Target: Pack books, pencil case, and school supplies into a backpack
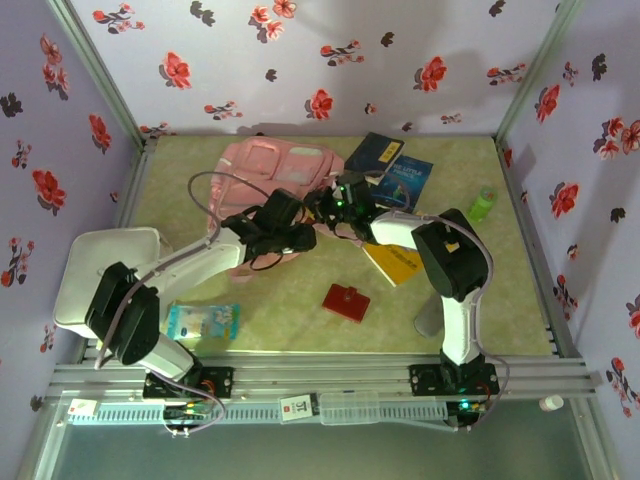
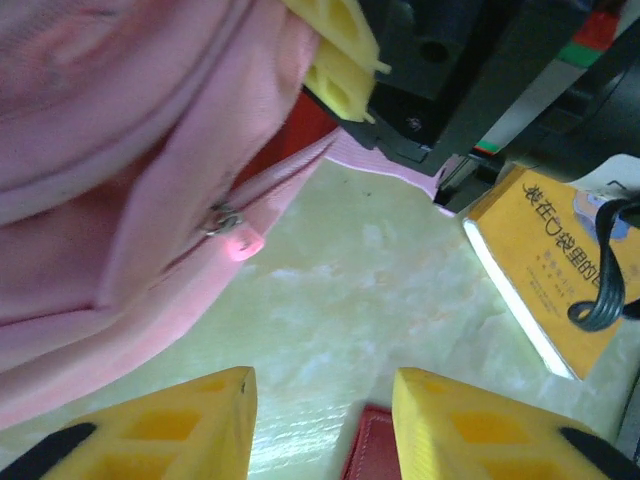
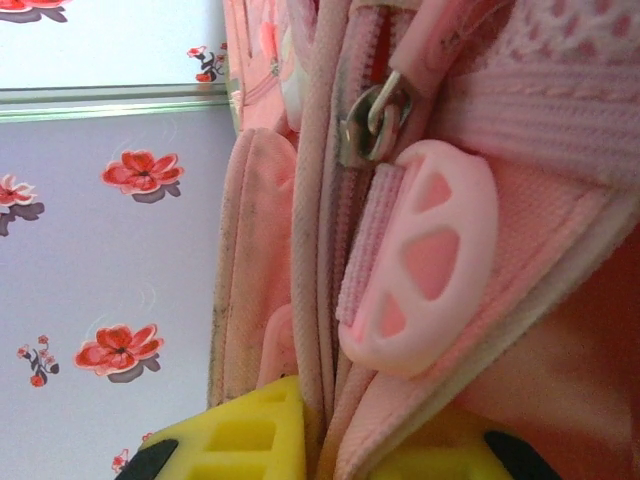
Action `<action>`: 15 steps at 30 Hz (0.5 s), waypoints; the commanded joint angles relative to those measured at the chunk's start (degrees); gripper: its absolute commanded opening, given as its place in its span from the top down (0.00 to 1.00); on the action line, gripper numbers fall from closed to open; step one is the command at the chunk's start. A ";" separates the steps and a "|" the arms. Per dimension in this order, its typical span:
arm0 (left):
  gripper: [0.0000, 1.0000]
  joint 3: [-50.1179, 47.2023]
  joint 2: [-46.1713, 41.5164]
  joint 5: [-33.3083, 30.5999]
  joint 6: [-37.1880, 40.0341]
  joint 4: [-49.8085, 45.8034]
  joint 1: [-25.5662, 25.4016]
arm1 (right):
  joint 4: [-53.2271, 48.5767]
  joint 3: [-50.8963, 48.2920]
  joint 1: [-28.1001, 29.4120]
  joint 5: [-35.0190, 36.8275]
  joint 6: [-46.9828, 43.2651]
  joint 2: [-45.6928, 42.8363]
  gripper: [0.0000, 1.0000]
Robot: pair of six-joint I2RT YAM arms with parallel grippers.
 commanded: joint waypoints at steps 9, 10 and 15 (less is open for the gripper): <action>0.70 -0.34 5.67 -13.93 -9.53 6.58 -0.01 | 7.01 4.60 0.52 0.58 2.55 -0.68 0.85; 0.70 -0.33 5.90 -14.63 -10.03 6.84 -0.05 | 6.99 4.80 0.56 0.51 2.77 -0.55 0.85; 0.70 1.50 7.69 -20.14 -11.02 5.12 -0.04 | 7.81 6.03 0.91 -0.06 3.93 0.34 0.85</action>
